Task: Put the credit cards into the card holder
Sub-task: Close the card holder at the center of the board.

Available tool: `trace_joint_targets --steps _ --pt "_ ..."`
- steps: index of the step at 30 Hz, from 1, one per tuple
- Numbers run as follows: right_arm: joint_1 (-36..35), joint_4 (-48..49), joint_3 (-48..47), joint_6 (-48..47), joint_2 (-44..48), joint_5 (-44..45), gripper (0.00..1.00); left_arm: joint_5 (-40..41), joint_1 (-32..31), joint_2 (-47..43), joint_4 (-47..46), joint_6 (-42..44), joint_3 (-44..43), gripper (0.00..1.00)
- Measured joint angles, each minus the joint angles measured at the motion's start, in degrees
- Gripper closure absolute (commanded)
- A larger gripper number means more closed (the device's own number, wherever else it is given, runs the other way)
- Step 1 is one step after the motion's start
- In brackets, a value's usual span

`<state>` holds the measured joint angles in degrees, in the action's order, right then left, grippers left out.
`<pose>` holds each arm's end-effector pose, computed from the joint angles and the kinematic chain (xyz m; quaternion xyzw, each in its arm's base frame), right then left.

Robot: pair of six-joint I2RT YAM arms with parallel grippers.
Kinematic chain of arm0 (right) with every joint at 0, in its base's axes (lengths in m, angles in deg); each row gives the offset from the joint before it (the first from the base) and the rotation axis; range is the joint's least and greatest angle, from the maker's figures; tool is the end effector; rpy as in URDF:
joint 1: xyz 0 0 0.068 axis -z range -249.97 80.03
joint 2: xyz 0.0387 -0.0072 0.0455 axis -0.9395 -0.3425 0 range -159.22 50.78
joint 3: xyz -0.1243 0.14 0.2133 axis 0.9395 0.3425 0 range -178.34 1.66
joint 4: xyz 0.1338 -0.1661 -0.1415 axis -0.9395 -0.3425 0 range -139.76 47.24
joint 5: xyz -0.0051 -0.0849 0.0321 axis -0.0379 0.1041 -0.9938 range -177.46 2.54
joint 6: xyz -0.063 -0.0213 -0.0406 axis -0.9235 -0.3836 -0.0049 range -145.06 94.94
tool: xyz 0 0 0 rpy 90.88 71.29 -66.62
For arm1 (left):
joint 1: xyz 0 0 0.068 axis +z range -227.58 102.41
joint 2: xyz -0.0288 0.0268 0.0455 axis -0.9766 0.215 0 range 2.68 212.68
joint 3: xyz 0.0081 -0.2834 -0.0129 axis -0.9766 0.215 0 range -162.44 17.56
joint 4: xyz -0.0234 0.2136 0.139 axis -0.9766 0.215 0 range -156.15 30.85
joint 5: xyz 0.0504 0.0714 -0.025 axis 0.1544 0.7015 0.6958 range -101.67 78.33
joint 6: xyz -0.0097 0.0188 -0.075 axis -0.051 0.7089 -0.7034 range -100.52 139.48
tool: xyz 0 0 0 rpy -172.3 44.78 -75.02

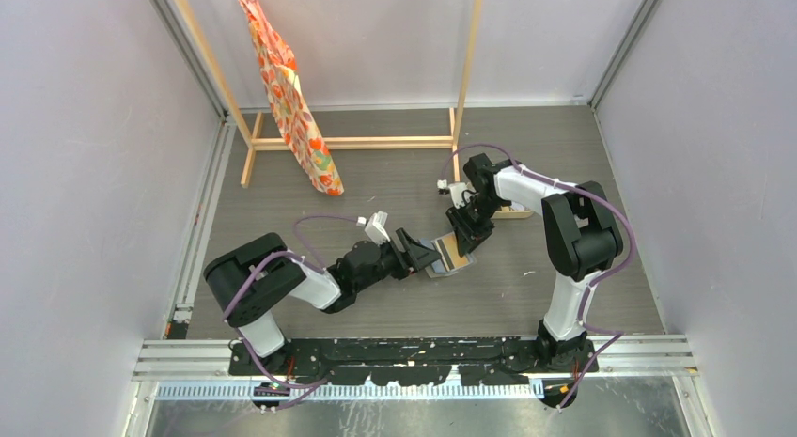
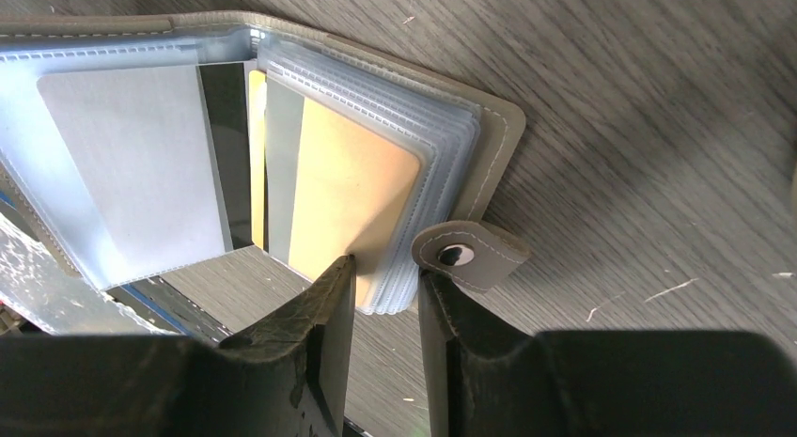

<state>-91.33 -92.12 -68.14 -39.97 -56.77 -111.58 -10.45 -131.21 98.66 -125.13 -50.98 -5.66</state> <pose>0.3027 0.1476 0.1425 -0.3092 0.9274 0.2099 0.0129 0.1870 -0.2514 0.1433 -0.1217 0.7773 -0.5412 0.2967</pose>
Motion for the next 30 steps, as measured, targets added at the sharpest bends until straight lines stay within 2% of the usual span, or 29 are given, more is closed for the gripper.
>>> trace_joint_targets --steps 7,12,19,22,25,30 --pt "0.0 0.0 0.0 0.0 0.0 -0.3 0.64 -0.4 0.0 0.0 1.3 0.0 -1.2 0.45" --pt "0.0 -0.2 0.0 -0.4 0.2 -1.5 0.61 0.4 0.0 -0.9 10.9 0.2 -4.9 0.73" --pt "1.2 -0.9 0.2 -1.7 5.9 -5.5 0.56 4.5 0.0 -6.8 29.8 2.5 -9.0 0.96" --pt "2.3 -1.9 0.2 -3.2 10.1 -8.6 0.56 5.8 0.0 -8.6 36.4 4.1 -10.2 1.0" --pt "3.6 -3.1 0.2 -4.4 13.4 -12.3 0.55 7.2 0.0 -10.5 45.7 6.5 -13.3 1.0" --pt "6.4 -1.7 0.9 -3.0 15.9 -13.5 0.55 9.1 0.0 -11.9 60.2 11.3 -21.5 0.98"
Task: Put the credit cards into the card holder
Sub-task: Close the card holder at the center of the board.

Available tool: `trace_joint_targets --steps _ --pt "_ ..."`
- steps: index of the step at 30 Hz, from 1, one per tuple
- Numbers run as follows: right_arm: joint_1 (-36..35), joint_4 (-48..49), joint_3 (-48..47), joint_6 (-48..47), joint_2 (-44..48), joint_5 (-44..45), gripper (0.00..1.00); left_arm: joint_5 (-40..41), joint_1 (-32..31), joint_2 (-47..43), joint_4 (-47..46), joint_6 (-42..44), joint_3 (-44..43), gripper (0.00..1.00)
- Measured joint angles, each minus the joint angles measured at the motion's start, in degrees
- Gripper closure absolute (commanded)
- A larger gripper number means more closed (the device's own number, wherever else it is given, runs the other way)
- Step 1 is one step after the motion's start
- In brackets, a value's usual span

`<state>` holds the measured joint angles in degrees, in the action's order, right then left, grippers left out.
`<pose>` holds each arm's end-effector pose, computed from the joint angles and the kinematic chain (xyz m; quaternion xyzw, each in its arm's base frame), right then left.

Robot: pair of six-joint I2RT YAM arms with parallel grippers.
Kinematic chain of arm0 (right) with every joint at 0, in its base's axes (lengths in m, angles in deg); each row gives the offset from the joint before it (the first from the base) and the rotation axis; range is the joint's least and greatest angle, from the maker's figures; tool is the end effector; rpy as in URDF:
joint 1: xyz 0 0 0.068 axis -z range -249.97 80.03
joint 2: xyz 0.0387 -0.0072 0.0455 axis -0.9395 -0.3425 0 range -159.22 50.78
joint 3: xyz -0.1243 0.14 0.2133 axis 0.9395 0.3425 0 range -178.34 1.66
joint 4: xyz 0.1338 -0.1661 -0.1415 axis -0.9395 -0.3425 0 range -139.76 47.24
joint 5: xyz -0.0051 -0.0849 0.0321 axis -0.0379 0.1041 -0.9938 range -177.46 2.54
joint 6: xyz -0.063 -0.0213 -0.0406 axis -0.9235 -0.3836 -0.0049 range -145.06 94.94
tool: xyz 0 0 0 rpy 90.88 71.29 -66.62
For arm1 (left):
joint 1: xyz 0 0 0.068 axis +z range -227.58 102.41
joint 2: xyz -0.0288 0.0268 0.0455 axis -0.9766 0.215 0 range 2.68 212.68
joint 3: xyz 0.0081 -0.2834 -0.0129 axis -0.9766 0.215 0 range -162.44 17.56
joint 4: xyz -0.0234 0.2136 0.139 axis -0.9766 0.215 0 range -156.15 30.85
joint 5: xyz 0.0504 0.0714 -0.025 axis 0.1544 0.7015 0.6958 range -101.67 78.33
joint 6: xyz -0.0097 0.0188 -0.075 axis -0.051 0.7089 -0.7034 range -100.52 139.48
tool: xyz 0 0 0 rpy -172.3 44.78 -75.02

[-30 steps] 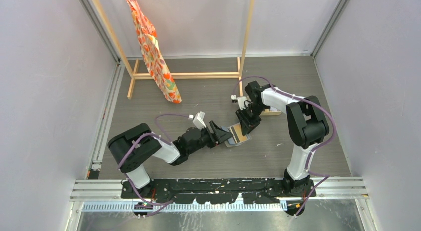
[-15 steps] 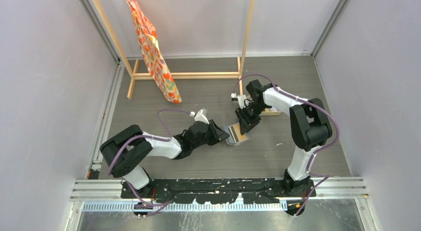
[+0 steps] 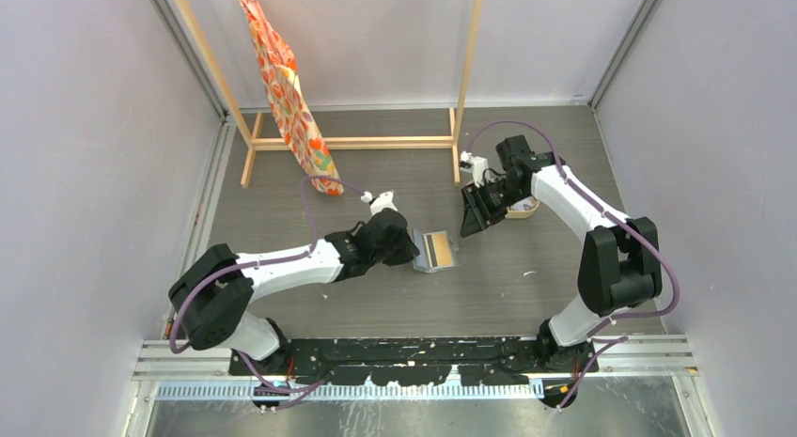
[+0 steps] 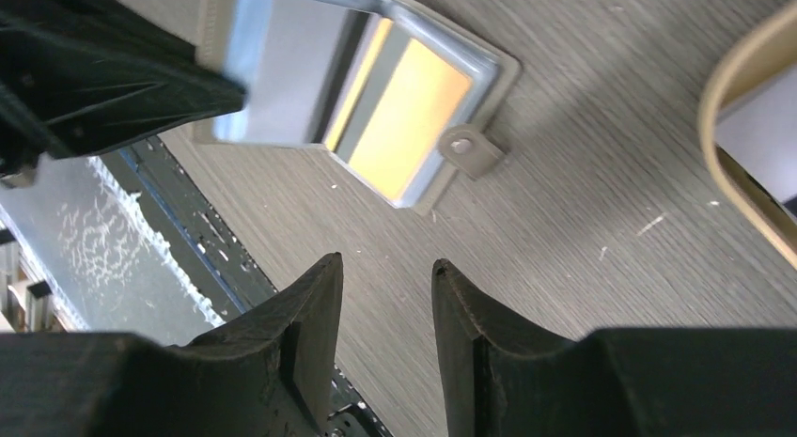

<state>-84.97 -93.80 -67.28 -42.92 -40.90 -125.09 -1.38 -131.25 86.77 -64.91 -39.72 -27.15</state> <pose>0.2862 0.1188 0.2300 -0.3086 0.8860 0.3158 0.1415 0.1994 -0.2510 0.1912 -0.0811 0.9021 -0.3016 0.2979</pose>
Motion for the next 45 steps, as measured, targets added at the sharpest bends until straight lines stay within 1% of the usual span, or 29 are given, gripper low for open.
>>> trace_joint_targets --steps 1,3,5,7,10,15,23,26,30,33,39,45 --pt "0.5 0.4 0.2 0.5 0.0 0.0 0.55 0.3 0.0 0.0 3.3 1.3 -2.3 0.97" --pt "1.4 1.3 0.8 1.7 -0.1 0.4 0.55 0.4 0.0 0.2 6.3 2.6 -4.4 0.91" --pt "2.0 1.7 0.9 2.6 -0.6 0.5 0.55 0.2 0.0 1.5 9.6 4.1 -7.5 0.79" --pt "2.0 2.3 1.0 3.2 -1.3 0.7 0.55 -0.1 0.0 3.1 11.6 5.4 -10.0 0.7" --pt "2.0 2.8 1.0 3.7 -2.5 1.0 0.55 -1.1 0.0 5.8 13.8 6.8 -13.1 0.64" --pt "2.0 3.3 1.0 4.8 -4.5 1.1 0.55 -3.3 0.0 9.7 15.3 7.9 -16.8 0.57" --pt "2.0 5.8 1.1 7.8 -8.7 1.1 0.54 -9.4 0.1 13.9 10.4 8.2 -17.3 0.54" --pt "2.0 6.9 1.1 8.6 -8.7 1.1 0.54 -11.7 0.4 14.7 6.9 8.1 -16.8 0.52" --pt "1.5 8.1 1.1 9.3 -8.9 1.7 0.54 -14.3 1.2 14.7 -0.8 6.9 -13.1 0.49" --pt "-0.2 8.7 1.0 9.5 -9.7 3.5 0.54 -16.2 2.4 14.6 -5.6 5.5 -10.1 0.5" --pt "-3.4 9.3 1.0 9.7 -10.6 7.6 0.55 -19.0 3.9 14.6 -11.5 3.5 -7.6 0.52" --pt "-4.6 10.1 1.0 10.1 -10.6 11.9 0.55 -20.3 3.9 14.8 -14.3 2.4 -7.1 0.5"
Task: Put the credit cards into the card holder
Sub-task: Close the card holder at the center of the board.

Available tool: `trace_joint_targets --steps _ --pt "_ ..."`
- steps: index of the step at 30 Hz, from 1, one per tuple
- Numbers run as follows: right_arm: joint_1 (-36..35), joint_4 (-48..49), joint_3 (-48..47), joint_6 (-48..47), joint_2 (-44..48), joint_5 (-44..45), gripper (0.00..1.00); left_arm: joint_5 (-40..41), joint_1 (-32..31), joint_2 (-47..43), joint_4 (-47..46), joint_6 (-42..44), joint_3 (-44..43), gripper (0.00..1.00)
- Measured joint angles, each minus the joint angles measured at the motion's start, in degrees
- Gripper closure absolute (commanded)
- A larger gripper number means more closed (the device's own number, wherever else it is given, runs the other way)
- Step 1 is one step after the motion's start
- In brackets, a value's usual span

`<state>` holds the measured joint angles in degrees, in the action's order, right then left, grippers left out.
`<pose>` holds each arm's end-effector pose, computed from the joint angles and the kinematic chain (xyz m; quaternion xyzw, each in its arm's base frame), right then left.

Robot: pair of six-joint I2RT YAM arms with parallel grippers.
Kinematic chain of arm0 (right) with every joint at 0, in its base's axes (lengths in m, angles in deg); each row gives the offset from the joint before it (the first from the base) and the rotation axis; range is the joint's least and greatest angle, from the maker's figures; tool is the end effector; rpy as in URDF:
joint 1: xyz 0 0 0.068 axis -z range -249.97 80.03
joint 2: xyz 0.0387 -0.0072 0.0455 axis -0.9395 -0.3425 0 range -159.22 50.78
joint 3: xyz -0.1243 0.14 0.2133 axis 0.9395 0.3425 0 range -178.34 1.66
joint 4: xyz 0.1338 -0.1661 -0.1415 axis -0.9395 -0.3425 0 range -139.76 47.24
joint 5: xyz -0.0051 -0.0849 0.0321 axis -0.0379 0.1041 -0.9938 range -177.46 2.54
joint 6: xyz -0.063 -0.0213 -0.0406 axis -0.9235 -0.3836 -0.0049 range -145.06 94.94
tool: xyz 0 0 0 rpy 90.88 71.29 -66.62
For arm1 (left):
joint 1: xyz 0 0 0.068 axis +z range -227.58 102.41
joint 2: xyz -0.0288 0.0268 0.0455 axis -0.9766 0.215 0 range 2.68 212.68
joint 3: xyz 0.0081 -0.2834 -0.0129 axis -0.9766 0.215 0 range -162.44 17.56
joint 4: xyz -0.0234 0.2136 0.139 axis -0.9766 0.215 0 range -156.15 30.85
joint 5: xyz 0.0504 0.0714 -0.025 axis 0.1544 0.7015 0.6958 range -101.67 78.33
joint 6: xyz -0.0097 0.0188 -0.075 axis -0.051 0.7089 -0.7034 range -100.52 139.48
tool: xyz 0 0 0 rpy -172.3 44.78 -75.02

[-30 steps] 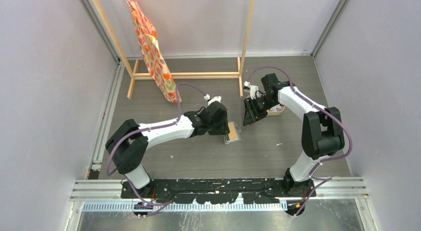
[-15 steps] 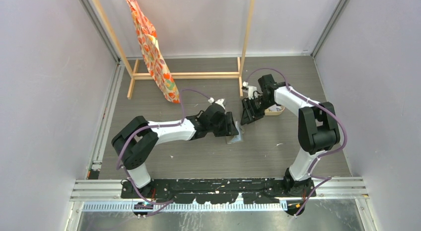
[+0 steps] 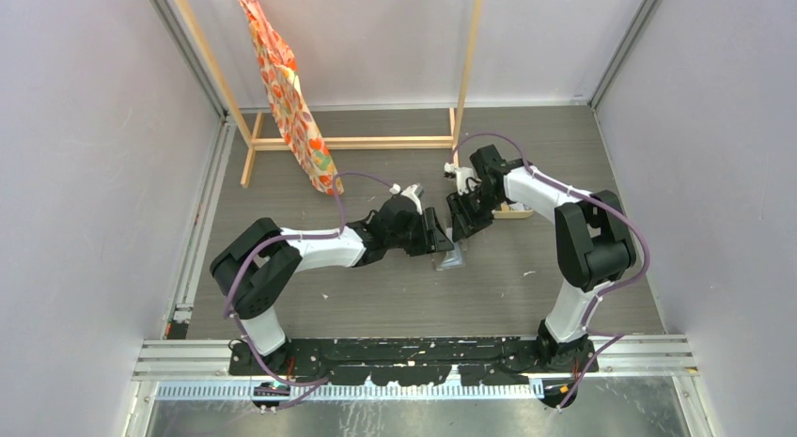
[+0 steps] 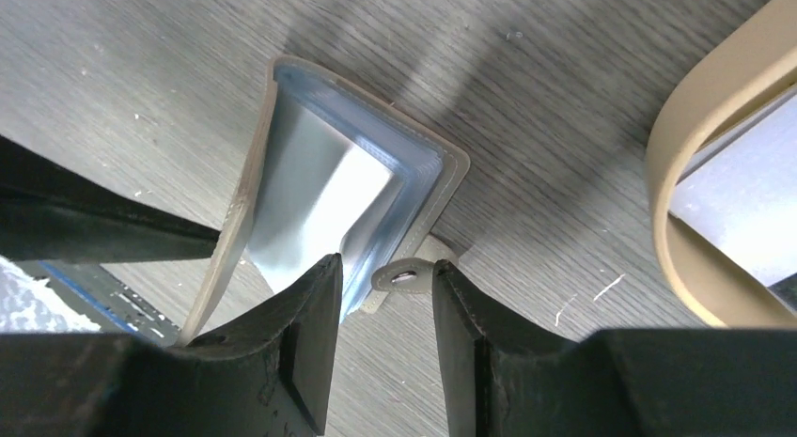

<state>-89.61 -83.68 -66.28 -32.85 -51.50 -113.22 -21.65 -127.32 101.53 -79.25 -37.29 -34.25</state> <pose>0.3142 0.1429 0.1677 -0.2569 0.9325 0.2327 0.1016 0.2400 -0.3012 0.1735 -0.0132 0.8802 -0.4211 0.2185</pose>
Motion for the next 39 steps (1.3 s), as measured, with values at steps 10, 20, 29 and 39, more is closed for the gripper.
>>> trace_joint_targets --steps 10,20,29,39 --pt "-2.1 1.0 0.0 0.4 0.1 7.0 0.74 -0.3 0.0 0.0 -0.4 -0.1 0.0 0.48" --pt "-1.8 1.5 0.0 0.5 3.7 9.5 0.95 -0.3 0.0 -0.2 -0.4 0.1 0.0 0.47" --pt "-0.1 1.5 0.0 0.7 4.4 7.4 0.78 -1.2 0.0 0.1 -1.3 0.1 -0.2 0.47" --pt "-0.3 1.5 0.0 1.6 4.4 5.7 0.58 -1.6 0.0 1.6 -1.6 0.1 -0.6 0.47"
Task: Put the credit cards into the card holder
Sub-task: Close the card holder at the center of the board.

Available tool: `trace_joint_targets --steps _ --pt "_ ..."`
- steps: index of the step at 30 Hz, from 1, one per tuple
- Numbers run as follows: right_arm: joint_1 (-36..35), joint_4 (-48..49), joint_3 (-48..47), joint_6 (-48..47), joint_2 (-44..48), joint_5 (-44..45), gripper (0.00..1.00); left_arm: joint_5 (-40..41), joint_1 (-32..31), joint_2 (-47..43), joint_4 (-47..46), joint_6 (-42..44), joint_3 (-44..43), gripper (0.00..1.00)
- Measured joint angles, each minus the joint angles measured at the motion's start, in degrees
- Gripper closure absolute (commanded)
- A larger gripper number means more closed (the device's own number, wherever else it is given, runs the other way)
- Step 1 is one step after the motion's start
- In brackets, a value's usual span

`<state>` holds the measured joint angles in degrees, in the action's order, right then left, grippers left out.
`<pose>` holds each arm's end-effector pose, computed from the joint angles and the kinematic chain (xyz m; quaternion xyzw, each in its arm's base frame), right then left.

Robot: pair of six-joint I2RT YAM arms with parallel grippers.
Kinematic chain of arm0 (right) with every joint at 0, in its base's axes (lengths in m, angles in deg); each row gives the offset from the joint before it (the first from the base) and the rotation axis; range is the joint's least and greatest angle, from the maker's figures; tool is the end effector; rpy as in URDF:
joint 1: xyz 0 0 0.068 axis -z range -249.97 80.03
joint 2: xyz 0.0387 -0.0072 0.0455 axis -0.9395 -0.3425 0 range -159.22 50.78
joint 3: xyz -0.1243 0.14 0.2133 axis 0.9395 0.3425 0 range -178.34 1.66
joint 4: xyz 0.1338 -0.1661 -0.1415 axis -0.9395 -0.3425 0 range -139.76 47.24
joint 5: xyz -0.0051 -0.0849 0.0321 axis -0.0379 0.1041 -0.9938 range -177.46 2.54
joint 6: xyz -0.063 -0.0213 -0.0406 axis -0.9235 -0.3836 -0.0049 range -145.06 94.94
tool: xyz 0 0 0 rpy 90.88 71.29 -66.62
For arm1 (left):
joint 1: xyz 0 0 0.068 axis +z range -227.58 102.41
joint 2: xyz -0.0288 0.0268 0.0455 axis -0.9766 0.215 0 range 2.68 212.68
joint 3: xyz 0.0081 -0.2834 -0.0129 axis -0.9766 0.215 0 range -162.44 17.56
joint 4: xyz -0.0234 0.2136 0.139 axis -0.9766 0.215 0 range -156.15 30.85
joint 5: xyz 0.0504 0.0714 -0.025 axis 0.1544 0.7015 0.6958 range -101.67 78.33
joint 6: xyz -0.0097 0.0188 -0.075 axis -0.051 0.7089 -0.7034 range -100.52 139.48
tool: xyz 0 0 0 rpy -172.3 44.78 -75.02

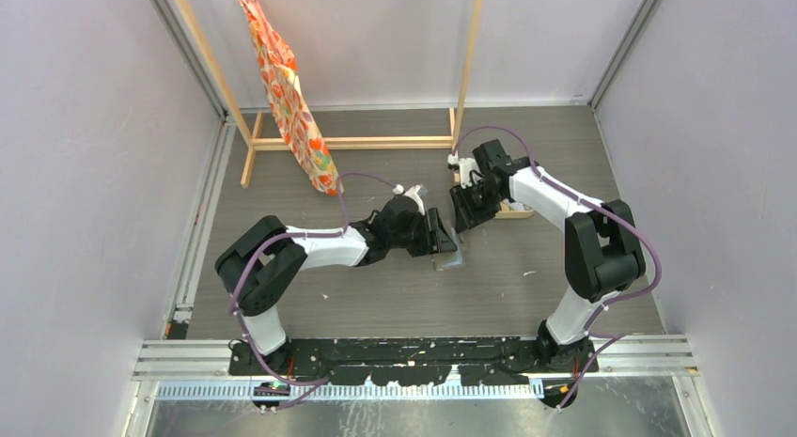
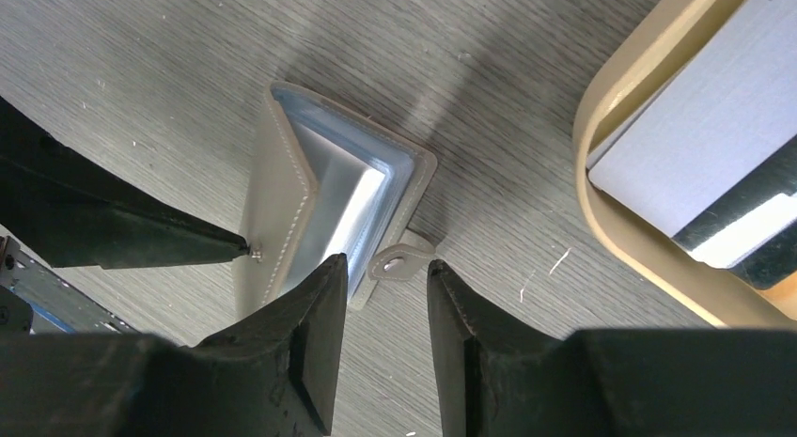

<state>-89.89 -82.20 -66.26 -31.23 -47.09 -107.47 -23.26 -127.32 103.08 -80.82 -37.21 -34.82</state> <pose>0.3147 0.1383 0.1911 -0.2489 0.9369 0.1907 0.1545 0.2422 -0.3066 0.1701 -0.0053 0.8771 -0.4313 0.2115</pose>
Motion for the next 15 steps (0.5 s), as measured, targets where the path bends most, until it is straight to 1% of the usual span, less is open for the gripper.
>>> trace_joint_targets --steps 6,8,13,15 --pt "-2.2 0.0 0.0 0.3 -1.3 1.6 0.6 0.0 0.0 0.4 -0.2 -0.1 -0.1 0.47" --pt "-2.8 0.0 0.0 0.2 -1.9 2.8 0.63 0.0 0.0 0.4 -0.2 -0.1 -0.1 0.47" --pt "-3.3 -0.1 0.0 0.0 -2.1 5.4 0.75 0.0 0.0 0.4 -0.2 -0.1 -0.1 0.47" --pt "-3.3 -0.3 0.0 -0.1 -2.1 5.9 0.77 0.0 0.0 0.4 -0.2 -0.1 -0.1 0.47"
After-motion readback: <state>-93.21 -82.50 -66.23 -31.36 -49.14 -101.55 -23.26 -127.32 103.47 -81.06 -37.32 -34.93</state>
